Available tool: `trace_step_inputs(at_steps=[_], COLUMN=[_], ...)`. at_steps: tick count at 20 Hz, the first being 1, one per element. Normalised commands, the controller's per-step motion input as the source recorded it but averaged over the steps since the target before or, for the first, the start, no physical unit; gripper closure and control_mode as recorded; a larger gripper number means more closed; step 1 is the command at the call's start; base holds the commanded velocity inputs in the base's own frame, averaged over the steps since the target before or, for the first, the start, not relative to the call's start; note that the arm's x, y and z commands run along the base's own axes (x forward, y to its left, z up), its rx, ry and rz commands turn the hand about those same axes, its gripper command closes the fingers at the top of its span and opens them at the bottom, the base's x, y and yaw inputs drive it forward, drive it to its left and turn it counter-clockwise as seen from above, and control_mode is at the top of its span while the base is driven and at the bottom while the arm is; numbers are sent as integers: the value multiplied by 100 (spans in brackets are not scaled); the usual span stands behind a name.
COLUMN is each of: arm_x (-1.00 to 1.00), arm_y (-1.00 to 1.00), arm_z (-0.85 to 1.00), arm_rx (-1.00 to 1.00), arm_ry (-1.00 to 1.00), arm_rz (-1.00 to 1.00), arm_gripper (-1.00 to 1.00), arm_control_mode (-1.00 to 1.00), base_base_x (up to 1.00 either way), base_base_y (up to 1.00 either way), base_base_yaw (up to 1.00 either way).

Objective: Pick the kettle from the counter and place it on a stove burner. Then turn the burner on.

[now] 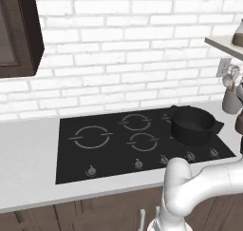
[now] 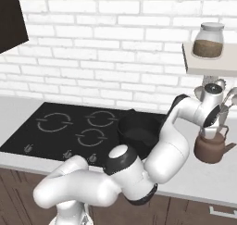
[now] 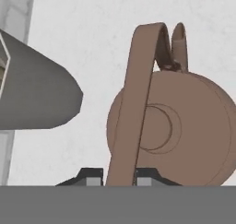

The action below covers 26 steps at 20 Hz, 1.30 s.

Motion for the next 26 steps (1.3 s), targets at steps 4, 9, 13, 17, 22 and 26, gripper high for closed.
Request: trace_step_inputs(at_steps=[4, 9, 13, 17, 22, 26], arm_x=[-17, -35, -40, -42, -33, -30], arm_y=[2, 38, 76, 94, 100, 100], arm_z=[36, 83, 93, 100, 87, 71], arm_rx=[1, 0, 0, -1, 0, -1], arm_ry=[-9, -25, -28, -26, -22, -30], arm_rz=[0, 1, 1, 0, 0, 0], arm_gripper=[100, 100, 100, 100, 100, 100], arm_control_mode=[-100, -100, -100, -100, -100, -100], base_base_x=[0, 0, 0, 0, 0, 0], base_base_y=[0, 0, 0, 0, 0, 0], base_base_yaw=[0, 0, 0, 0, 0, 0])
